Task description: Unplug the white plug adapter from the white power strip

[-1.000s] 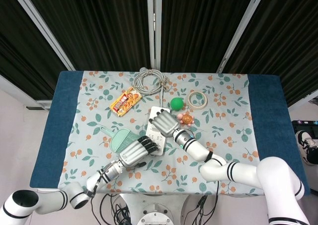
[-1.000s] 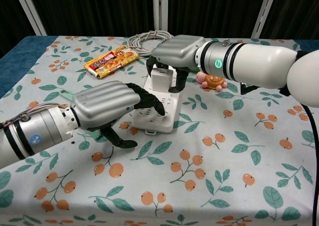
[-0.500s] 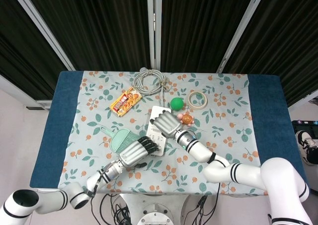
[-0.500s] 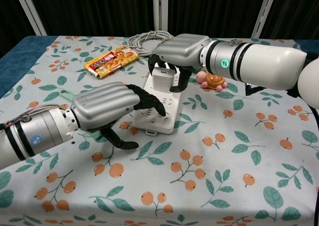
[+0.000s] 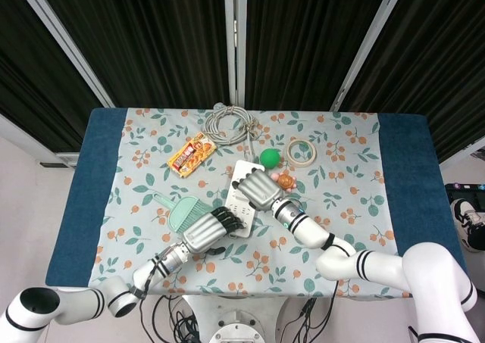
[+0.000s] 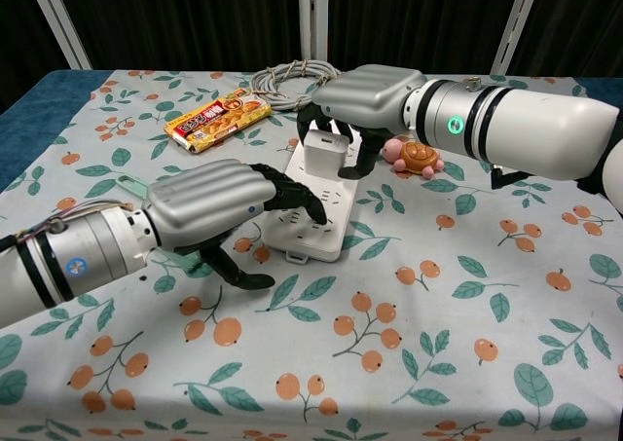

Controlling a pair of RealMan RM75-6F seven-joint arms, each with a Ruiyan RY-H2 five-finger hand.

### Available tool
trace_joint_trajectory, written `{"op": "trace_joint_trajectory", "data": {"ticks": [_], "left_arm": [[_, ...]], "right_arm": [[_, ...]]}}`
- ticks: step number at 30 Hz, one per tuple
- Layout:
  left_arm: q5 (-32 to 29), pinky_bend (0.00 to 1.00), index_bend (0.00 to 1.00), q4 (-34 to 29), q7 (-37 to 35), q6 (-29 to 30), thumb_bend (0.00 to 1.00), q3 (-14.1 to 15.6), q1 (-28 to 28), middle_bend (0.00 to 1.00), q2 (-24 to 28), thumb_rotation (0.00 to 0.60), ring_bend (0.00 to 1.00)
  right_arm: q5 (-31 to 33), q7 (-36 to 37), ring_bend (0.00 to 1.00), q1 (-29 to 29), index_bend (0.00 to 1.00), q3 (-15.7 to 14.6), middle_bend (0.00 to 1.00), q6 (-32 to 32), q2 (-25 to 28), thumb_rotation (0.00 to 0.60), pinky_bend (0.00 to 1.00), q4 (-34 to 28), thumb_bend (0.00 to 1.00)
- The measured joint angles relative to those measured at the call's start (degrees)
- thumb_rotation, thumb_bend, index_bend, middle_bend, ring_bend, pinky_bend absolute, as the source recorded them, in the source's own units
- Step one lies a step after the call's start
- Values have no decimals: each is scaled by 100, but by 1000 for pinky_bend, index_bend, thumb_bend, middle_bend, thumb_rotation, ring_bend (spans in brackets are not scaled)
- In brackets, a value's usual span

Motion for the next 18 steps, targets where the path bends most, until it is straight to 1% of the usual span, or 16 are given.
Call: {"op": "trace_joint_trajectory", "data": {"ticks": [18], "left_arm": [[-135,209,247,-10,-48,-171,189,-19,-70,236,-9,600,208]], "right_arm": [[-313,384,470,-87,943,62,740,72,-11,600,385,143,383]]}}
